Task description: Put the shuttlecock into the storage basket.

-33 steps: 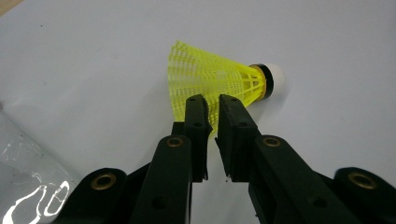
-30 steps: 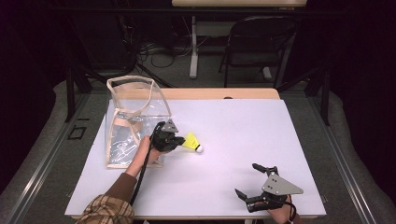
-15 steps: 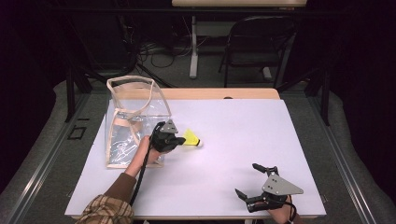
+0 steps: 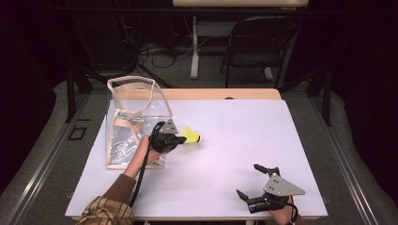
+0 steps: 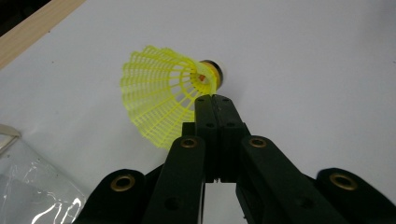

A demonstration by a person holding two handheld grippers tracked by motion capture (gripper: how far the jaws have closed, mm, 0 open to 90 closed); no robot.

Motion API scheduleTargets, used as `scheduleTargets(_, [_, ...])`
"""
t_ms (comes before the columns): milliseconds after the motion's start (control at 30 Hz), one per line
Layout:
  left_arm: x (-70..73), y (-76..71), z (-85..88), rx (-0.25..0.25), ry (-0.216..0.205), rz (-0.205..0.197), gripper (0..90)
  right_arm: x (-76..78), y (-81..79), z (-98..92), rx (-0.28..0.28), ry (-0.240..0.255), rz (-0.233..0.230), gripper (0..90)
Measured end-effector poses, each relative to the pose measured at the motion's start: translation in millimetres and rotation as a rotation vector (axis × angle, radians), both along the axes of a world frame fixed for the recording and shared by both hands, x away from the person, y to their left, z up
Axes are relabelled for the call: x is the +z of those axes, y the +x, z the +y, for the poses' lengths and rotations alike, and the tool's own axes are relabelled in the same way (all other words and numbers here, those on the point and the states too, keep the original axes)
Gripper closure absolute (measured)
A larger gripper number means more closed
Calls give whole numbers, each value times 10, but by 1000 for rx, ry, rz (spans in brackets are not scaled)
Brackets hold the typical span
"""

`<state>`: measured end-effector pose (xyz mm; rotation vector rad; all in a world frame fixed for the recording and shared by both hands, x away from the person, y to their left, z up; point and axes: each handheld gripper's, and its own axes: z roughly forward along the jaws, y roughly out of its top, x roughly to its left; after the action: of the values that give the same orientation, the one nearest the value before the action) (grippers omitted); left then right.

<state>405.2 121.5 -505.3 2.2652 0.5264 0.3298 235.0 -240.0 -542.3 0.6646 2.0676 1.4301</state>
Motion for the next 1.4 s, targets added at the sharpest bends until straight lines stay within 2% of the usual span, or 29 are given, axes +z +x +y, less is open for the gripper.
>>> scheduleTargets(300, [107, -42, -77, -22, 4, -24, 900, 3, -5, -2, -4, -2, -1, 0])
scheduleTargets(800, [258, -66, -103, -17, -20, -44, 900, 2, -2, -2, -5, -2, 1, 0])
scheduleTargets(1033, [380, -72, -113, -15, -36, -67, 900, 0, 0, -3, -4, 0, 2, 0])
scheduleTargets(1400, [584, -92, -143, -25, -36, -104, 900, -2, 2, -4, -5, 2, 3, 0])
